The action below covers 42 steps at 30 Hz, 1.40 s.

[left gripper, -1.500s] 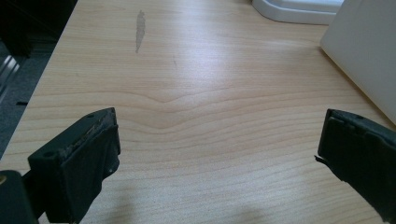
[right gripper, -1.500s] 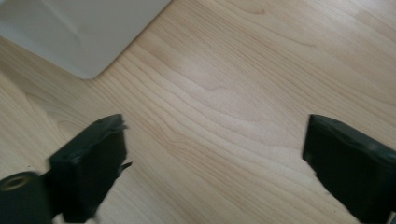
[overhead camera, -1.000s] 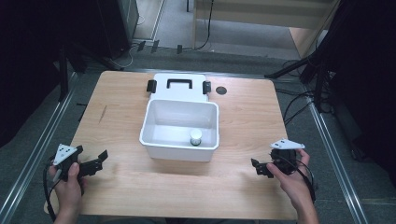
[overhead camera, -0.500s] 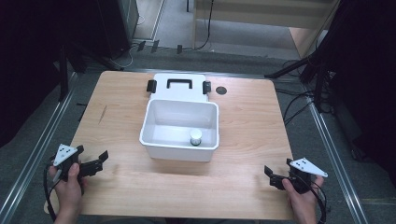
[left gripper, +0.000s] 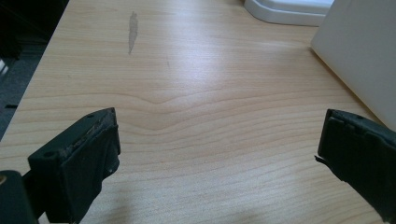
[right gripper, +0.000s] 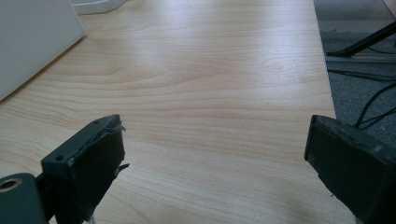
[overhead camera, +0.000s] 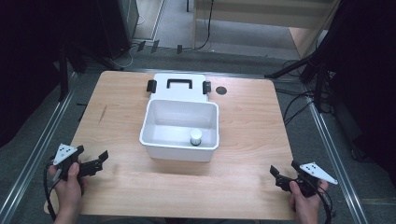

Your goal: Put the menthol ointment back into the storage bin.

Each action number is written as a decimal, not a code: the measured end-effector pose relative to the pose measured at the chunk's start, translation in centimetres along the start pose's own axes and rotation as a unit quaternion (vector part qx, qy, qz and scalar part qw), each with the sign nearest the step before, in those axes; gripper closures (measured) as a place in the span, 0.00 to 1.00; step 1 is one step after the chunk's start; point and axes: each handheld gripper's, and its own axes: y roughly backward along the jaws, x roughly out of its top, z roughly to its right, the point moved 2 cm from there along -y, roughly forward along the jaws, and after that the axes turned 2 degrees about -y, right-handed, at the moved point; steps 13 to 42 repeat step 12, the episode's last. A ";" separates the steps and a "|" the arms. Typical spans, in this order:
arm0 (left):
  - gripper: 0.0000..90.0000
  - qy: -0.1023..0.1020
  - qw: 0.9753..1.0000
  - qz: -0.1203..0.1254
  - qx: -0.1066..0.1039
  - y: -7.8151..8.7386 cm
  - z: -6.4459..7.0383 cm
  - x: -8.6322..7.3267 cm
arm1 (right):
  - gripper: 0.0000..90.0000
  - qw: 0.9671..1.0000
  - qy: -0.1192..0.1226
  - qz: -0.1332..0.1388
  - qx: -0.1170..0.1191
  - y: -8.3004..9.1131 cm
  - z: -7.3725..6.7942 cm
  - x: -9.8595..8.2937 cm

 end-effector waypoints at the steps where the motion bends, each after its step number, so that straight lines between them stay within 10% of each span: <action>1: 0.00 -0.001 1.000 0.000 0.001 0.0 0.0 0.0 | 0.07 1.000 0.002 -0.001 -0.001 -0.1 0.0 0.0; 42: 0.00 -0.004 1.000 -0.004 0.005 -0.1 0.0 0.0 | 0.11 1.000 0.014 -0.013 -0.007 -0.3 -0.3 0.0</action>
